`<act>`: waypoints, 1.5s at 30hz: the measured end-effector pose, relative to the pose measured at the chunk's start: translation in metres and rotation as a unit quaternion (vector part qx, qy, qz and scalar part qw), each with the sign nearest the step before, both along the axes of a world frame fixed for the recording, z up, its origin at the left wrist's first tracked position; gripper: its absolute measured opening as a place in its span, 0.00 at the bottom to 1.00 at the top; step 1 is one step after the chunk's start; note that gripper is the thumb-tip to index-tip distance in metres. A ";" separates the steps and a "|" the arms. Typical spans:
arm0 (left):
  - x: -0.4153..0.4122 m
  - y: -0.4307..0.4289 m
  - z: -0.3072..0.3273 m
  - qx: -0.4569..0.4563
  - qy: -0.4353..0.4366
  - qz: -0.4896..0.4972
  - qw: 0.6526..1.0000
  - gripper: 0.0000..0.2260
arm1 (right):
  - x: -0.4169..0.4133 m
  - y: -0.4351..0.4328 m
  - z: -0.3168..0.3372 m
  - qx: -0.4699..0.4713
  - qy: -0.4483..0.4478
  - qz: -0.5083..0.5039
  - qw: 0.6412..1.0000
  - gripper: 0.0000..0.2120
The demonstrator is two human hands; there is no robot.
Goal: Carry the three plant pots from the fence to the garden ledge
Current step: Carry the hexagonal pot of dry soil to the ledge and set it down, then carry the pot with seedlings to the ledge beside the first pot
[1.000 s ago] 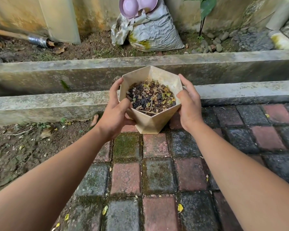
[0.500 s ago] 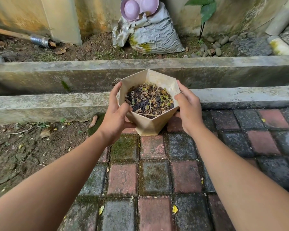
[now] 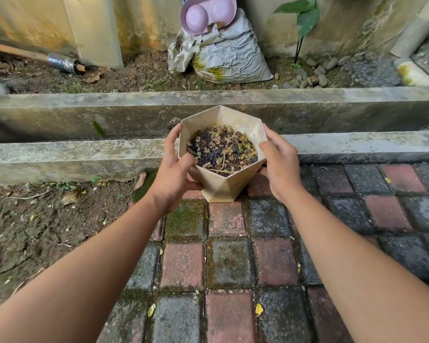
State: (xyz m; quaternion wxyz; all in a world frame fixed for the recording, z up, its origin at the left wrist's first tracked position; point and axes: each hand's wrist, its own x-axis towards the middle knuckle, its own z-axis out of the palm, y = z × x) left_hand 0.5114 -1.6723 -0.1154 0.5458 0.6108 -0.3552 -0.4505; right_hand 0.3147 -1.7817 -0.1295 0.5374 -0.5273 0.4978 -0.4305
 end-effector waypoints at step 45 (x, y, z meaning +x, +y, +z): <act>-0.372 0.146 0.850 -0.118 -0.098 -0.531 0.834 0.18 | -0.405 0.365 0.890 -0.061 0.375 -0.222 0.898 0.16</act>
